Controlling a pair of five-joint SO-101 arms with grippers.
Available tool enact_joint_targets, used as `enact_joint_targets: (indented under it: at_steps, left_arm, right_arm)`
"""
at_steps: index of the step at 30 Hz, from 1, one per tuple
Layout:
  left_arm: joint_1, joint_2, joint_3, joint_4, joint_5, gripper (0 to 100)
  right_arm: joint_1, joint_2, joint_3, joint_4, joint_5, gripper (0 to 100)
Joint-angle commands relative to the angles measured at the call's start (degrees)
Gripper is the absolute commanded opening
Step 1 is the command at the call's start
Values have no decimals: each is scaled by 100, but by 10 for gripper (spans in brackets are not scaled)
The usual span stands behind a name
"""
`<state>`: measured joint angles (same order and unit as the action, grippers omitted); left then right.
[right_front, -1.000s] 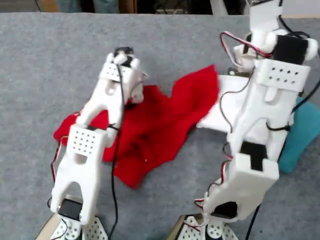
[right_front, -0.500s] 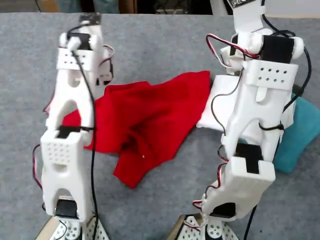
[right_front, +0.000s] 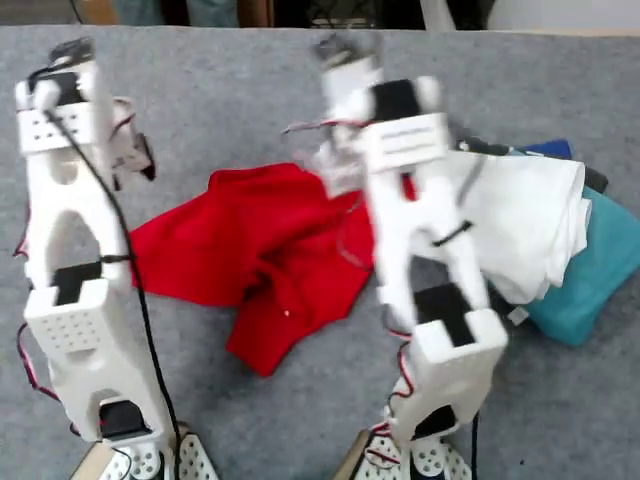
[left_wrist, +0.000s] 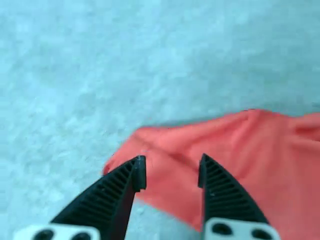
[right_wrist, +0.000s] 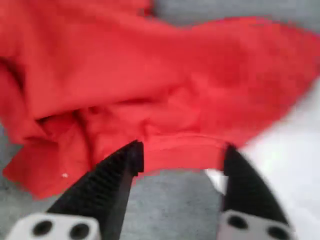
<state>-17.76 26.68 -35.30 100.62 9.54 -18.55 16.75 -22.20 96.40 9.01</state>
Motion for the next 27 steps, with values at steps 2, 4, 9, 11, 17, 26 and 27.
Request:
enact_joint_targets:
  at_steps: [2, 4, 9, 11, 17, 26, 27]
  left_arm:
    - [-224, -264, 1596, -97, 712, 200]
    - [-295, -105, 2299, -475, 1143, 200]
    - [-163, 413, 2695, -730, 1231, 198]
    - [-163, 686, 2580, -686, 1231, 192]
    - [-409, 1134, 1613, -246, 615, 39]
    - [-1279, 334, -1007, 26, 448, 30]
    - [-1393, 167, -1288, 26, 484, 29]
  right_arm:
    - [-659, -22, 1138, -1064, -114, 374]
    - [-774, 4, 1657, -1530, -114, 335]
    - [-932, 435, 2492, -2382, -114, 136]
    - [-949, 602, 2431, -2338, -114, 23]
    - [-985, 593, 1613, -1767, -457, 14]
    - [-1108, 611, -1341, -501, -554, 14]
    - [-1169, 620, -1701, -510, -554, 14]
